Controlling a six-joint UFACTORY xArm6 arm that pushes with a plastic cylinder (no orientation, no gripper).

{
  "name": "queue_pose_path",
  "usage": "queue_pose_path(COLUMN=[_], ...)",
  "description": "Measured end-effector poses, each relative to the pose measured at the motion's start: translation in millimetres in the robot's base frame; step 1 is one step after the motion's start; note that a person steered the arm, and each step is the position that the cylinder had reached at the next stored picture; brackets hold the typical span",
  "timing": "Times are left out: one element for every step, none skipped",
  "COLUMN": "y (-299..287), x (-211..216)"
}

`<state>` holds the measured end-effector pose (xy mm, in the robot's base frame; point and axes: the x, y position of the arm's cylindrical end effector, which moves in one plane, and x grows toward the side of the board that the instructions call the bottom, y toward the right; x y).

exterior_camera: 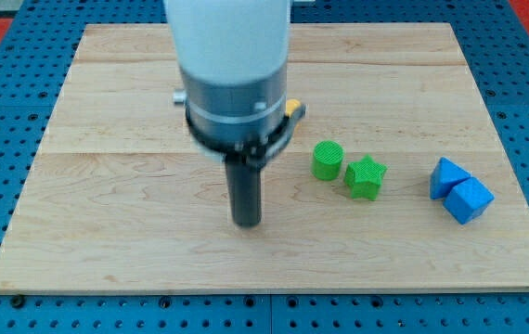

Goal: Move the green circle above the blue triangle

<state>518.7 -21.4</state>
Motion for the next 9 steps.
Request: queue_pose_path(y=[17, 17, 28, 88, 98, 99, 127, 220, 151], x=[-27, -27, -27, -51, -67, -76, -95, -133, -146])
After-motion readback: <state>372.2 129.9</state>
